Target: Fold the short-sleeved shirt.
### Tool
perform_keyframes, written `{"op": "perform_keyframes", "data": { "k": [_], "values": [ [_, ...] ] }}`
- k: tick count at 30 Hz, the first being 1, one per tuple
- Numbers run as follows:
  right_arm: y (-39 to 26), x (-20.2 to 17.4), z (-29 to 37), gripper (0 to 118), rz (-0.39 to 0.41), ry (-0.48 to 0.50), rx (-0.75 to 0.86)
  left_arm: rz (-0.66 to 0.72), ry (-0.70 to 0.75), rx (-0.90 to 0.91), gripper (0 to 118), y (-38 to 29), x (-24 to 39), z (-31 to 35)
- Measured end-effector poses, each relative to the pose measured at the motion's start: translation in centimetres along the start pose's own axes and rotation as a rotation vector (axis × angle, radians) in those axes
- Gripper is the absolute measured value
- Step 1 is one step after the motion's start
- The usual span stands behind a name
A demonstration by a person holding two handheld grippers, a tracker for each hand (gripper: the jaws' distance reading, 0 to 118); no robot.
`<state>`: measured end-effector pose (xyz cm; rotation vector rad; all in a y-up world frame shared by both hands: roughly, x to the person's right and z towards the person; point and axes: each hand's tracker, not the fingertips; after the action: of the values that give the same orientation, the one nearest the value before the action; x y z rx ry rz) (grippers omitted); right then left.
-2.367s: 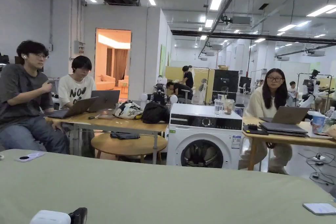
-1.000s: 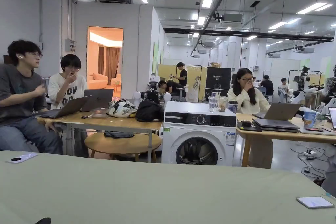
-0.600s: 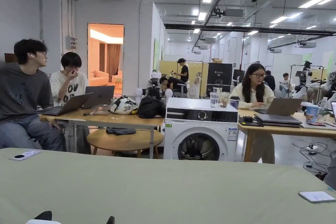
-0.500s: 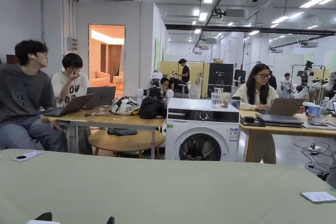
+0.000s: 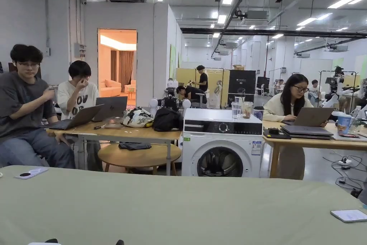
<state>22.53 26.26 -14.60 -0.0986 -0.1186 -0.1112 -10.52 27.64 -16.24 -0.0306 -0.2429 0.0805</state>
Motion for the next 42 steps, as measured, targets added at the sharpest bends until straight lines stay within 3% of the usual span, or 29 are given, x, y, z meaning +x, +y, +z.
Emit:
{"op": "perform_keyframes", "data": {
  "k": [8, 19, 31, 36, 42],
  "values": [
    [0.1, -0.1, -0.1, 114, -0.025, 0.046, -0.018, -0.025, 0.001, 0.01, 105, 0.4, 0.3, 0.4],
    [0.4, -0.5, -0.4, 114, -0.05, -0.044, -0.048, 0.028, -0.022, -0.003, 105, 0.3, 0.1, 0.4],
    [1.9, 2.1, -0.5, 114, -0.375, 0.026, -0.164, 0.038, -0.02, -0.007, 105, 0.4, -0.1, 0.5],
    [1.6, 2.9, -0.6, 114, -0.419, 0.029, -0.167, 0.043, -0.034, -0.018, 105, 0.1, 0.0, 0.3],
    [1.2, 2.8, -0.6, 114, -0.403, 0.016, -0.149, 0.029, -0.039, -0.028, 105, 0.0, 0.3, 0.0]
  ]
}}
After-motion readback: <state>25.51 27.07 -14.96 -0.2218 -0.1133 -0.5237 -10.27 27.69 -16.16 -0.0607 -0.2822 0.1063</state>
